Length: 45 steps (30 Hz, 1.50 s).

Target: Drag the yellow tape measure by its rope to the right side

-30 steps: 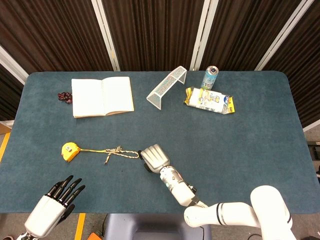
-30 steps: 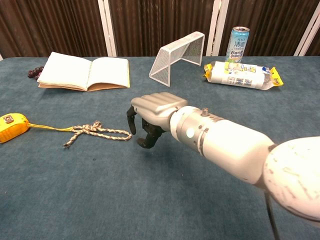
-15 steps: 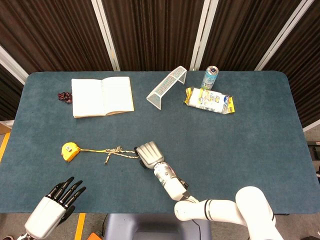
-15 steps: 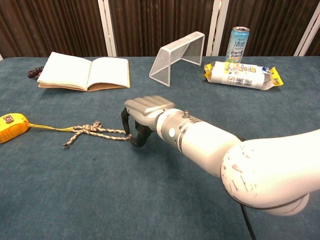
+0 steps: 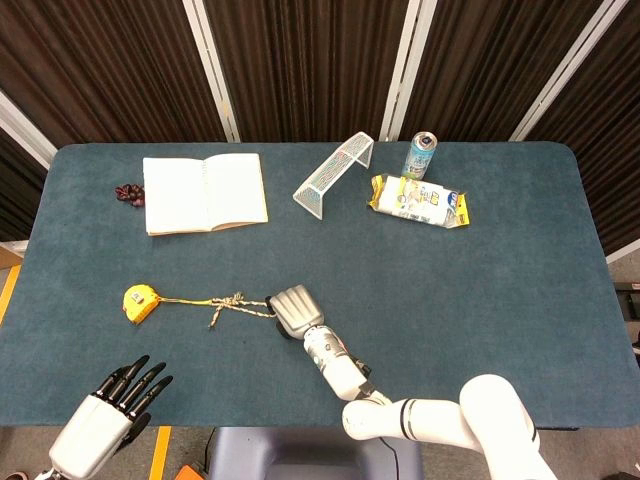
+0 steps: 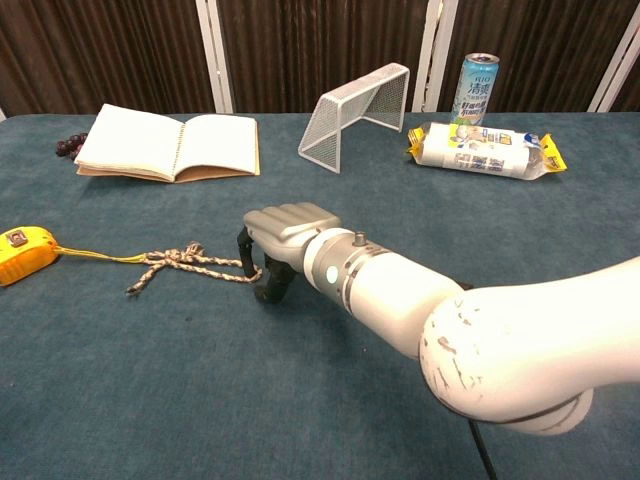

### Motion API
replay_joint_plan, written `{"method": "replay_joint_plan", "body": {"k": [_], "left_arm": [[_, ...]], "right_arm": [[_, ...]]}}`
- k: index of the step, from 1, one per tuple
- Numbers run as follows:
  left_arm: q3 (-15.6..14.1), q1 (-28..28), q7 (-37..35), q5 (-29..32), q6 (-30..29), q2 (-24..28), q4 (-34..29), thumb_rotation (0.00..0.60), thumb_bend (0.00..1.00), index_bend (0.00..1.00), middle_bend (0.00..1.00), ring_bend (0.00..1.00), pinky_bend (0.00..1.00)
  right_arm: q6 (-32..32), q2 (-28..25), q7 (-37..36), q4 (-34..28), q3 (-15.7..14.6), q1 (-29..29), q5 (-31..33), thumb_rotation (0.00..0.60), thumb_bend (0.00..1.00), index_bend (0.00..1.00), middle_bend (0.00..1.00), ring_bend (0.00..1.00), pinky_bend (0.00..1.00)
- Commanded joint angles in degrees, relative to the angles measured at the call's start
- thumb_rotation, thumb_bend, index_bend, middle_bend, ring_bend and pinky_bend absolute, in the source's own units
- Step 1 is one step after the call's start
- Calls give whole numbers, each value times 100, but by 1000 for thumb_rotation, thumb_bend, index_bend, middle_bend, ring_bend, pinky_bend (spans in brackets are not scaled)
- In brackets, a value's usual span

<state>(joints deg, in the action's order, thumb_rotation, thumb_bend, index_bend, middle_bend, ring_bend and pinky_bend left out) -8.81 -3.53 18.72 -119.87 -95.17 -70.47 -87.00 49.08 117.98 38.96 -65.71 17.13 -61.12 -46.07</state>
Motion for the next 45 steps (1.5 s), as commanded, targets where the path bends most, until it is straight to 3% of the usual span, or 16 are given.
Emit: {"method": "replay_joint_plan", "body": {"k": [1,19,22,29,38,40,45], "left_arm": [[4,-1,-4,9,6,-1,-2,600,369,168,138,69,296],[1,-2,-40,-43,-34,14,29,600,369,169,139,69,296],[2,-1,-42,-44,-37,13,32,600,369,169,139,69,296],[3,0,-32,-53,-33,9,38,600,369,169,139,69,296],[2,-1,-26,-62,-30,9,52,600,369,169,139,69,296],[10,1,-37,-43,-31,6,54,600,369,169,138,68,296],[29,-10,121,-33,73,-47,57,600,368,169,139,68,296]], "right_arm": [[0,9,-63,1,20,-12,-37,600,492,545,1000,1000,1000],[101,141,222,242,-81,-53,93,600,494,548,1000,1000,1000],[184,169,229,289,-92,-45,17,600,498,640,1000,1000,1000],[547,240,228,416,-109,24,-294,600,499,957,1000,1000,1000],[664,-11,212,120,-101,191,-400,600,500,974,1000,1000,1000],[753,-254,168,-148,-122,318,-471,600,500,974,1000,1000,1000],[1078,-1532,-160,-1435,-304,938,-778,600,500,974,1000,1000,1000]]}}
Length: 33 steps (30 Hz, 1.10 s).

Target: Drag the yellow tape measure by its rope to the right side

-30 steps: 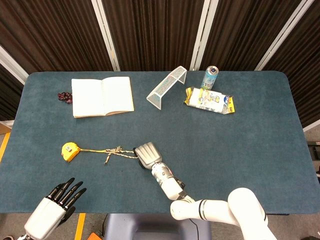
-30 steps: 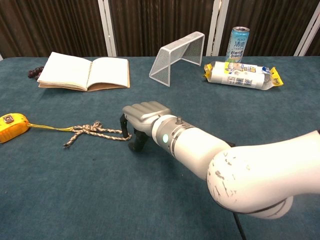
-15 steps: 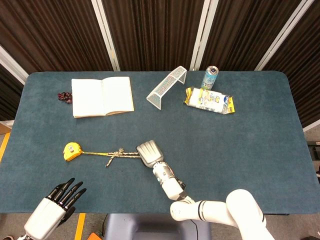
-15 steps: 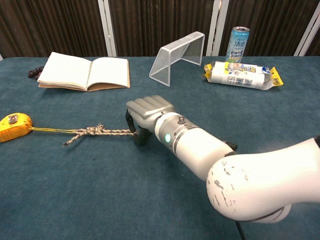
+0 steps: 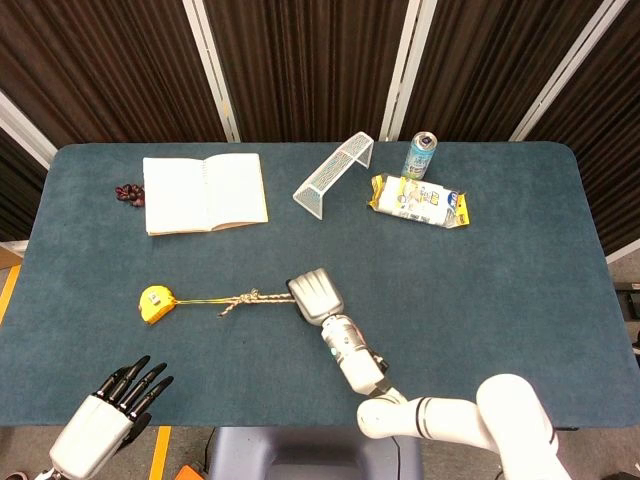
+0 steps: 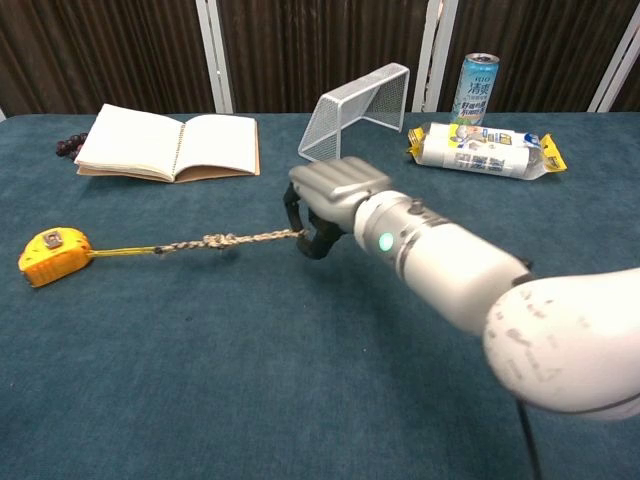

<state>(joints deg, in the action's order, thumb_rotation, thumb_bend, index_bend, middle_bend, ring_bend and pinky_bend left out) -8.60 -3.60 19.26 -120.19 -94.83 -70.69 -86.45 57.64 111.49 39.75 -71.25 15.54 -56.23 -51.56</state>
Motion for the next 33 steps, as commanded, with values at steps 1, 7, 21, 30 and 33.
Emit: {"method": "replay_joint_plan", "body": {"k": [1,7,21,30,33], "left_arm": [[12,-3,93,3,55,-38,3,600,369,169,139,68,295],[25,4,323,55,214,-132,-13,600,369,170,139,69,296],[4,-13,534,174,467,-226,-72,600,370,170,141,71,298],[0,-39,662,253,626,-269,-100,600,370,170,142,73,300],[12,-22,689,281,601,-285,-108,600,370,171,142,73,300]], "right_arm": [[265,-1067,-287,-1043,-172,532,-277,600,500,974,1000,1000,1000],[620,-2386,-942,-2024,-436,1204,-842,600,500,974,1000,1000,1000],[1674,-4582,-3294,-2084,-1478,2871,-2683,600,500,974,1000,1000,1000],[2295,-4926,-4854,-837,-1603,3765,-2814,600,501,973,1000,1000,1000],[2397,-4933,-5297,-430,-1535,3990,-2715,600,500,973,1000,1000,1000]]}}
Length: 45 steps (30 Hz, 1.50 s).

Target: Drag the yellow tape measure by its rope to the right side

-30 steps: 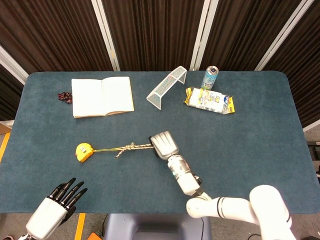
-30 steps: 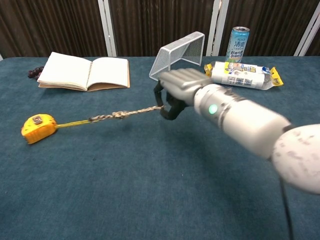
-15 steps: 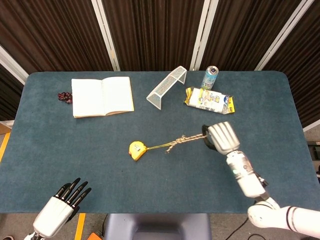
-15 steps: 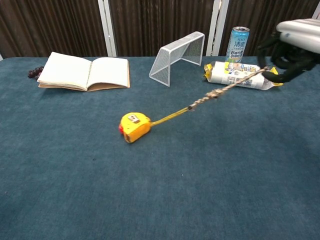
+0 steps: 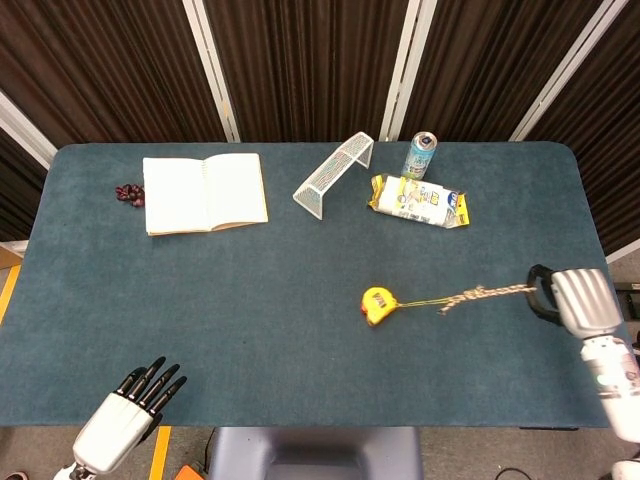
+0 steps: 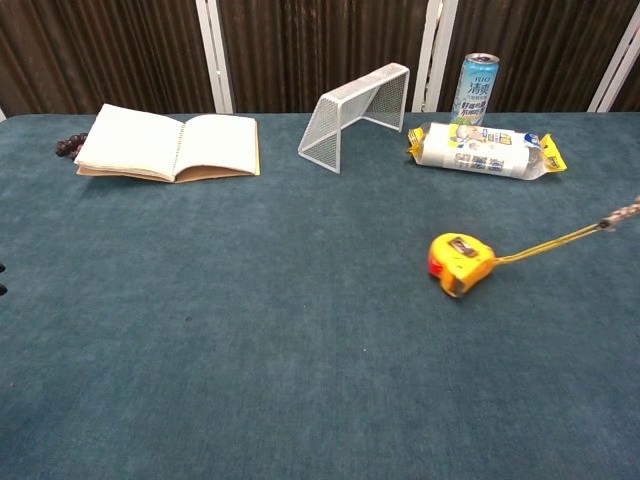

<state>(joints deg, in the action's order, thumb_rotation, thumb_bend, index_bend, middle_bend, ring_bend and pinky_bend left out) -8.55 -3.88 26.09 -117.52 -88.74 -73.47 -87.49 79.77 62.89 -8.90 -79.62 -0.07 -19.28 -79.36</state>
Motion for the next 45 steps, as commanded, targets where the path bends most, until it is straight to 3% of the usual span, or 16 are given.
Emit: {"method": "replay_joint_plan", "body": {"k": [1,7,13,15,17,19,21,24,26,27,30,35,38,42,45], "left_arm": [[11,10,11,27,-10,-10,-9,600,370,170,142,73,299],[28,2,72,113,68,-42,-35,600,370,170,142,72,300],[29,7,91,138,58,-46,-39,600,370,171,142,73,300],[33,9,74,150,39,-38,-42,600,370,171,142,73,300],[38,7,44,164,23,-28,-48,600,369,171,142,72,300],[37,5,25,163,8,-21,-48,600,369,171,142,72,300],[36,3,12,162,-3,-17,-44,600,371,170,143,73,300],[37,-3,15,173,7,-17,-42,600,371,171,143,72,299],[44,-1,31,187,9,-22,-35,600,371,171,143,73,300],[50,-4,31,199,12,-21,-31,600,370,171,142,73,300],[81,-2,19,238,-17,-14,-34,600,372,171,143,73,300],[153,30,-52,307,-168,1,-38,600,371,171,143,73,300],[203,57,-66,322,-290,13,-44,600,372,171,143,73,300],[231,80,-91,330,-379,17,-36,600,370,171,143,72,300],[251,90,-74,333,-414,14,-26,600,371,171,143,73,300]], "right_arm": [[204,-71,-576,522,52,354,94,600,500,974,1000,1000,1000],[193,-17,-1344,1130,143,615,96,600,500,973,1000,1000,1000],[255,154,-1389,1446,226,702,-29,600,499,967,1000,998,1000],[298,194,-1362,1486,256,722,-68,600,487,920,1000,979,1000],[387,244,-1327,1506,299,762,-101,600,405,812,989,922,1000],[524,288,-1361,1530,320,802,-192,600,271,654,895,803,1000],[690,314,-1505,1531,316,855,-341,600,128,445,636,545,941],[826,224,-1716,1463,172,920,-675,600,50,168,299,185,663],[833,100,-1708,1322,27,970,-880,600,27,9,63,15,378],[926,77,-1693,1265,-21,1010,-998,600,18,0,5,0,232],[1459,183,-1778,1225,-30,1171,-1267,600,8,0,0,0,91],[2638,201,-2533,913,-265,1632,-1950,600,7,0,0,0,85],[2465,-95,-2199,578,-521,1852,-1946,600,7,0,0,0,97],[1968,-238,-1403,-56,-454,1972,-1374,600,7,0,0,0,108],[1942,-298,-977,-356,-368,2045,-1219,600,7,0,0,0,116]]}}
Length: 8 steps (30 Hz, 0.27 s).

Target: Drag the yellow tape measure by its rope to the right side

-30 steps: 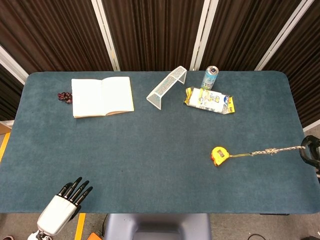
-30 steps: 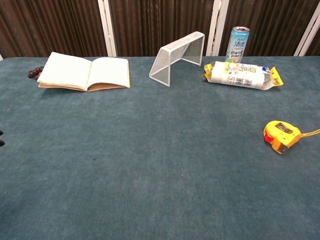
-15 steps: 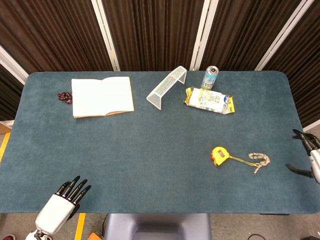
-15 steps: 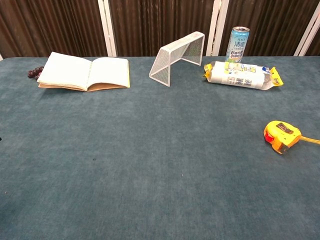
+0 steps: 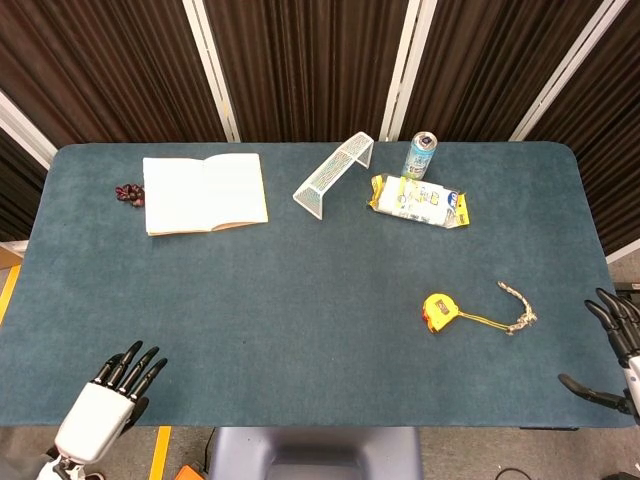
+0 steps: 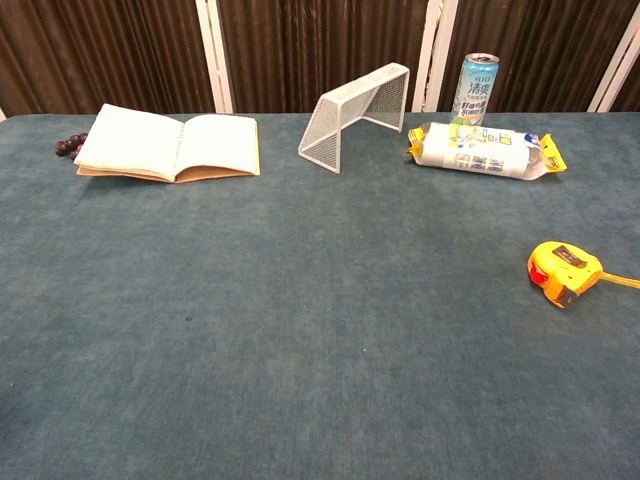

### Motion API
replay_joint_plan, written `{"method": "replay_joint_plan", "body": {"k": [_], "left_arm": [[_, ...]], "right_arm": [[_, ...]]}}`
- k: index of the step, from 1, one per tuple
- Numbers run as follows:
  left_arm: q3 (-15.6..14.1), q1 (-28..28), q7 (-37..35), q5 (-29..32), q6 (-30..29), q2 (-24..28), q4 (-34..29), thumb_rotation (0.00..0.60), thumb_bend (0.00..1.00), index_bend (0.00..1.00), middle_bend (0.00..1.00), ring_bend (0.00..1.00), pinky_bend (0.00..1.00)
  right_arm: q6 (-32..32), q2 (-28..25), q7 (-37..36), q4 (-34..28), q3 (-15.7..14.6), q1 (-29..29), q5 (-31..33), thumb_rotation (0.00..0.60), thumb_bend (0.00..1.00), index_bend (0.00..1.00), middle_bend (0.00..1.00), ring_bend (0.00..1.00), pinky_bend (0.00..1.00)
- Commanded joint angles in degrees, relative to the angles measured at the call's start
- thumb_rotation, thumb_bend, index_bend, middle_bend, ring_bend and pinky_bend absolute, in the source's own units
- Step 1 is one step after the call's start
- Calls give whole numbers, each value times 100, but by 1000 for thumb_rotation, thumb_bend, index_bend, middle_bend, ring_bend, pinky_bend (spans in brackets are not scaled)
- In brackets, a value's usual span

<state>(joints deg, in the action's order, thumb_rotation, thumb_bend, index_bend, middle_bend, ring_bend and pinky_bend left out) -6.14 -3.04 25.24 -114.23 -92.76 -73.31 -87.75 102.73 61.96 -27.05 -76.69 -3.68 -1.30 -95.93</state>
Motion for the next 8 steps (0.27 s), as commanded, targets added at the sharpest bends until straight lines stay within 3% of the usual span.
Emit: {"method": "replay_joint_plan", "body": {"k": [1,8], "left_arm": [[12,6,8,6,-12,-7,-5,600,370,171,143,72,300],[-18,-21,80,14,127,-34,-5,600,369,171,142,72,300]], "right_arm": [[-277,-198,876,-695,21,294,452,600,7,0,0,0,117],[117,-97,1488,-921,257,762,960,600,7,0,0,0,126]]}}
